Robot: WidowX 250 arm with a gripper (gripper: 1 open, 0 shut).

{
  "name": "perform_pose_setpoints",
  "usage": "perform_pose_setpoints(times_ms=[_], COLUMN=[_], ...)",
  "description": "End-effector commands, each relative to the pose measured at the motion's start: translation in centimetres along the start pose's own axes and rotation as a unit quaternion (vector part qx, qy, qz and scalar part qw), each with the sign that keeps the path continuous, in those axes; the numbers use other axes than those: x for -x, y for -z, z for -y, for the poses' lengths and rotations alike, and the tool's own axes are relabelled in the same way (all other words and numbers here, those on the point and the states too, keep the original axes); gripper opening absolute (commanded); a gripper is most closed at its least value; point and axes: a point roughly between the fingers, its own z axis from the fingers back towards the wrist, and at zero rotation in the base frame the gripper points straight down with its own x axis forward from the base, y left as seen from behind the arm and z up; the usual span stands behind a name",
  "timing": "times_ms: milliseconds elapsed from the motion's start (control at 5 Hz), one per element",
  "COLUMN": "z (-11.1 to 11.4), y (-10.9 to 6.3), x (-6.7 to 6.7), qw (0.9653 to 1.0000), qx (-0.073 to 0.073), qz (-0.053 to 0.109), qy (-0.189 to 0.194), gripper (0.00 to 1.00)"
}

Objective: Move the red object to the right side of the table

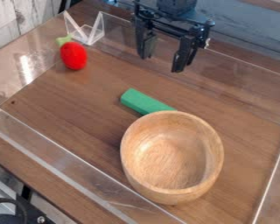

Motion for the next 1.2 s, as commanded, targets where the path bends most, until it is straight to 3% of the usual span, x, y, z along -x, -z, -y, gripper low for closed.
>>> perform_pose_setpoints(times_ms=[0, 200, 400, 600, 800, 1000], z=[-0.3, -0.9, -3.7, -7.0, -10.5, -14.1], y=[0.9, 2.7, 2.9, 1.8, 0.7, 0.4], x=[0.5, 0.7, 0.5, 0.9, 1.4, 1.0], qw=[0.9998, 0.9991, 0.9991, 0.9953, 0.9814, 0.9516], qx=[0.001, 0.0, 0.012, 0.022, 0.041, 0.057], qz=[-0.019, -0.038, -0.029, -0.013, 0.001, 0.015], qy=[0.002, 0.018, -0.027, -0.094, -0.187, -0.301], gripper=[1.0, 1.0, 1.0, 1.0, 1.0, 1.0])
